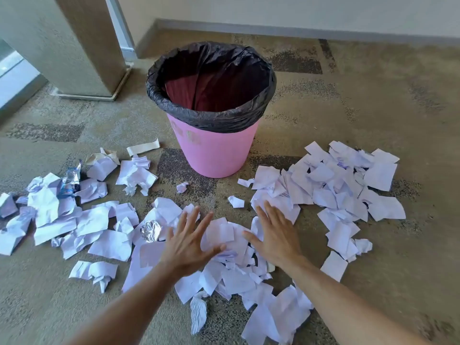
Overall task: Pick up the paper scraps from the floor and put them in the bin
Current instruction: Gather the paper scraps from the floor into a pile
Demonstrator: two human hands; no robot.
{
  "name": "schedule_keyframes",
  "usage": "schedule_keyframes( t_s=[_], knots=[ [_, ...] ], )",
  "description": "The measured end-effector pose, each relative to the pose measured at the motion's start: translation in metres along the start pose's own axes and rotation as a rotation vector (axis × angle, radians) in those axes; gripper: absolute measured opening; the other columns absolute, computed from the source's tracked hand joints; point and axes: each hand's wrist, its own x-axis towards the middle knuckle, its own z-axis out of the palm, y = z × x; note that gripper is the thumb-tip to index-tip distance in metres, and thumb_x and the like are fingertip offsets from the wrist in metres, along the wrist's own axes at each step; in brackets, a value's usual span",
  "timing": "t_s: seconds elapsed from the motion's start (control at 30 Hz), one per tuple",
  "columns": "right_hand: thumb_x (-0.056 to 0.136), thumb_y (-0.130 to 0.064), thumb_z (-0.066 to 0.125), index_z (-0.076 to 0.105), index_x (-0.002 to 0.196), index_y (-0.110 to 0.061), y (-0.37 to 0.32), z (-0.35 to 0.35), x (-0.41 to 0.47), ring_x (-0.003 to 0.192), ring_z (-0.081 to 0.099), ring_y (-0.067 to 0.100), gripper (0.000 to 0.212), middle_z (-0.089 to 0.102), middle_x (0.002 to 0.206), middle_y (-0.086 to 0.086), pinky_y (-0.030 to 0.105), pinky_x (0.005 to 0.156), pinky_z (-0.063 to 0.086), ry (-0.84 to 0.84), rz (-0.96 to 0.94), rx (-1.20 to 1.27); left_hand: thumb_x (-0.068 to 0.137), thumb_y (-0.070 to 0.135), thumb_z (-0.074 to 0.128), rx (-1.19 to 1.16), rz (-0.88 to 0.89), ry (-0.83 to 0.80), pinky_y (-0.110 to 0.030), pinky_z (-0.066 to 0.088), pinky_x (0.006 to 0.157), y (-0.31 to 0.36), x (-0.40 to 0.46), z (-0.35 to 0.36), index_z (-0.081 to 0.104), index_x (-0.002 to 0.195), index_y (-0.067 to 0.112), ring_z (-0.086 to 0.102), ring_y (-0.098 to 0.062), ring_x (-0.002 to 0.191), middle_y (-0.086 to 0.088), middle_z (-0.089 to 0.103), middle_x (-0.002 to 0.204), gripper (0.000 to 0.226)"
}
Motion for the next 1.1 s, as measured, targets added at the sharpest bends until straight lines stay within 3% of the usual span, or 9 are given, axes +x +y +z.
schedule_keyframes(
  t_s=[0.1,0.2,0.37,0.57,0.7,0.77,0.9,0.97,1.1],
  knots=[
    [0.073,-0.089,0.02,0.012,0.152,-0.031,-0.008,0.003,0.001,0.131,0.036,0.034,0.098,0.017,0.159,0.006,0.047,0.102,0.038,-0.073,0.033,-0.025,0.063,0.099,0.023,0.102,0.014,-0.057,-0.056,0.024,0.109,0.006,0.002,0.002,-0.008,0.149,0.047,0.009,-0.025,0.146,0.003,-0.007,0.162,0.104],
    [0.062,-0.093,0.042,0.008,0.15,-0.038,-0.017,0.008,0.001,0.132,0.03,0.033,0.109,0.017,0.153,0.003,0.049,0.095,0.044,-0.161,0.007,0.054,0.054,0.102,0.029,0.138,0.061,-0.095,-0.054,0.029,0.107,0.012,0.007,0.009,-0.01,0.147,0.05,0.017,-0.026,0.142,0.004,-0.002,0.161,0.113],
    [0.059,-0.062,0.075,0.02,0.14,-0.047,-0.03,0.011,-0.007,0.129,0.028,0.026,0.099,0.022,0.139,-0.004,0.046,0.083,0.049,-0.205,-0.065,0.202,0.056,0.083,0.059,0.124,0.108,-0.105,-0.05,0.039,0.099,0.023,0.006,0.017,0.007,0.147,0.049,0.023,-0.028,0.135,0.003,0.01,0.154,0.11],
    [0.067,-0.032,0.076,0.054,0.119,-0.034,-0.034,0.028,-0.004,0.099,0.05,0.018,0.056,0.044,0.104,-0.002,0.033,0.078,0.048,-0.164,-0.086,0.452,0.065,0.031,0.079,-0.26,0.072,-0.068,-0.037,0.047,0.09,0.022,0.012,0.029,0.053,0.121,0.031,0.052,-0.023,0.105,0.003,0.034,0.118,0.062],
    [0.069,-0.014,0.07,0.065,0.082,-0.023,-0.034,0.022,0.002,0.064,0.052,0.002,0.017,0.062,0.076,-0.004,0.023,0.054,0.037,-0.173,-0.038,0.63,0.062,0.014,0.071,-0.468,0.031,-0.038,-0.018,0.045,0.077,0.014,0.017,0.024,0.065,0.095,0.031,0.058,-0.016,0.091,0.003,0.052,0.101,0.037],
    [0.073,-0.011,0.071,0.069,0.077,-0.024,-0.031,0.013,0.005,0.06,0.055,-0.004,0.014,0.064,0.068,-0.009,0.016,0.052,0.036,-0.215,0.002,0.707,0.061,0.011,0.071,-0.515,0.018,-0.01,-0.007,0.038,0.067,0.011,0.02,0.016,0.062,0.084,0.035,0.057,-0.01,0.081,0.002,0.06,0.093,0.035],
    [0.074,-0.019,0.078,0.073,0.075,-0.026,-0.025,-0.01,0.013,0.063,0.061,0.001,0.009,0.069,0.071,-0.007,0.027,0.059,0.049,-0.237,0.06,0.837,0.059,0.016,0.074,-0.684,-0.018,0.019,-0.024,0.048,0.067,0.006,0.022,-0.007,0.064,0.076,0.037,0.06,-0.003,0.068,0.007,0.069,0.076,0.029],
    [0.074,-0.02,0.082,0.073,0.075,-0.024,-0.026,-0.03,0.016,0.062,0.06,0.0,0.01,0.068,0.069,-0.011,0.02,0.056,0.047,-0.23,0.093,0.883,0.057,0.018,0.076,-0.792,-0.015,0.036,-0.027,0.049,0.066,0.005,0.019,-0.027,0.067,0.08,0.034,0.061,-0.007,0.069,0.005,0.07,0.077,0.03],
    [0.075,-0.015,0.082,0.075,0.077,-0.017,-0.032,-0.09,0.018,0.069,0.063,0.01,0.007,0.071,0.08,-0.006,0.027,0.062,0.049,-0.233,0.069,1.024,0.066,-0.002,0.081,-1.041,0.013,0.097,-0.025,0.048,0.066,0.015,0.009,-0.078,0.071,0.082,0.014,0.061,-0.012,0.071,-0.003,0.071,0.078,0.025]
  ],
)
